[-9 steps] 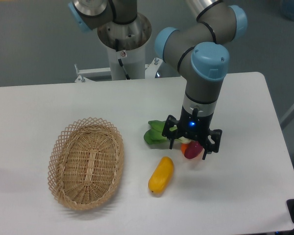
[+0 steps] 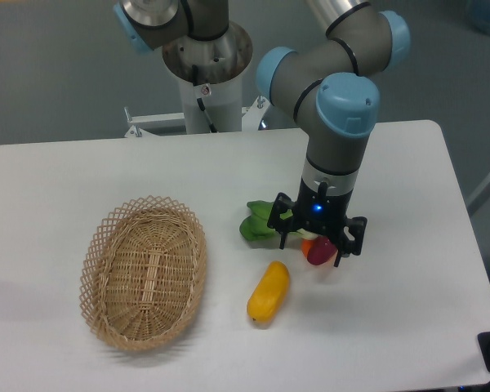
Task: Pick up the mango from the table
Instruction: 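Move the gripper over the yellow mango and lower it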
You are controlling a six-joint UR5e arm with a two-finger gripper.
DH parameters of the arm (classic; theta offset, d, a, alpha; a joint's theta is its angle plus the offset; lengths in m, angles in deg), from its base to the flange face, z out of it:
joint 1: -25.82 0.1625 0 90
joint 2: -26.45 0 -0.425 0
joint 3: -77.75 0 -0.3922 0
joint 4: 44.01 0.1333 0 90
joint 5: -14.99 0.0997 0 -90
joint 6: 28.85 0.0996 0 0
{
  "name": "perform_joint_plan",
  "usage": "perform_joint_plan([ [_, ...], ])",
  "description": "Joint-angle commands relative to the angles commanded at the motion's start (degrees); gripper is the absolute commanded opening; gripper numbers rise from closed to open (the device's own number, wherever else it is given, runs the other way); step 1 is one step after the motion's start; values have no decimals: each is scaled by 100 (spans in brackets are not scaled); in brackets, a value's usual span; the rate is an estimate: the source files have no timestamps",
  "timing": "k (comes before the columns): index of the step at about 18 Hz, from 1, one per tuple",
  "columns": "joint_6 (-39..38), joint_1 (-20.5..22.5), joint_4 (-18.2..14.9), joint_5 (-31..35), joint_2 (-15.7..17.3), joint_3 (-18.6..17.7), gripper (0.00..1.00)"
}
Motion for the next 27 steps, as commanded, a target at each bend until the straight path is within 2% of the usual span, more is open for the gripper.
perform_joint_plan([
  [3, -193, -53, 597, 0, -79, -149, 100],
  [4, -246, -79, 686, 0, -105, -185, 100],
  [9, -229, -220, 783, 44, -386, -369, 100],
  [12, -158, -316, 994, 394, -465, -571, 100],
  [16, -176, -518, 1144, 483, -650, -607, 100],
  [24, -167, -598, 1565, 492, -949, -686, 100],
  [27, -167, -651, 1584, 501, -1046, -721, 100],
])
